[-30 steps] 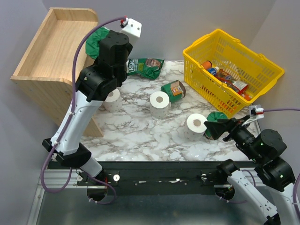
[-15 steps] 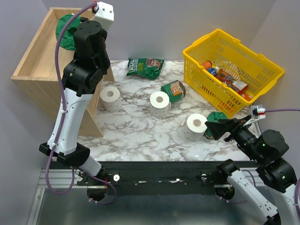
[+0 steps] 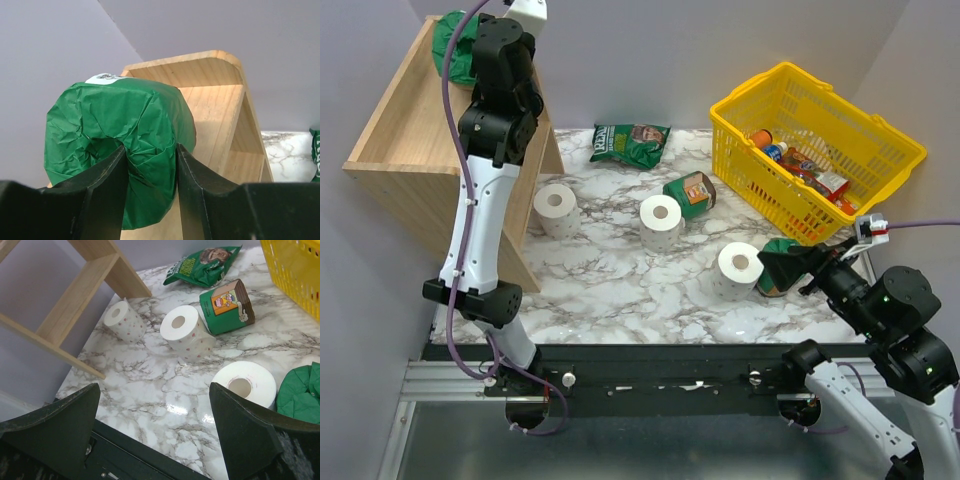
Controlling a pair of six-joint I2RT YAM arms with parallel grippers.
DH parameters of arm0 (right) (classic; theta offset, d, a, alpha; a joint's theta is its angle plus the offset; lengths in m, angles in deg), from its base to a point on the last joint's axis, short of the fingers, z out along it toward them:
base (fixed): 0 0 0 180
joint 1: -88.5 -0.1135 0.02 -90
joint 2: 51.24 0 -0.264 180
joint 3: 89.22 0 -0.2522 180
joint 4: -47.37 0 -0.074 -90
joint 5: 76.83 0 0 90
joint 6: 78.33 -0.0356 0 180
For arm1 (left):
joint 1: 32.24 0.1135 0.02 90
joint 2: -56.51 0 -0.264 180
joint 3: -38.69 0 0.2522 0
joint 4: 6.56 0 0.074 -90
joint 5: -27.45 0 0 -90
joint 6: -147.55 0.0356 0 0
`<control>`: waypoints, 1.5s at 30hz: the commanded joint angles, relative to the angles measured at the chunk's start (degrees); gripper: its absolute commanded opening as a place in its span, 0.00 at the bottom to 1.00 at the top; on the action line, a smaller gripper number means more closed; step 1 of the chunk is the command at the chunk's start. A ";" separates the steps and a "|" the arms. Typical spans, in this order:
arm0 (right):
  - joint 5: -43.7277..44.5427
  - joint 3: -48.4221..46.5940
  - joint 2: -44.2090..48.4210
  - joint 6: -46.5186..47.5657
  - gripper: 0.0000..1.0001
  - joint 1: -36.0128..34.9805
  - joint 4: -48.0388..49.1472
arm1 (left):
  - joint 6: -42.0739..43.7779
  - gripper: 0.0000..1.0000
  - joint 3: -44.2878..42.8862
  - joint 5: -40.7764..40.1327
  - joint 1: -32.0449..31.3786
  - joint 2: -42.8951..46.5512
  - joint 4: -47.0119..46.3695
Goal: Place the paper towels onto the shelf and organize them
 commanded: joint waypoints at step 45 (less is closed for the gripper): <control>-10.61 1.38 1.69 -6.82 0.93 0.16 4.91 | -26.31 0.61 10.85 15.82 12.16 9.58 3.35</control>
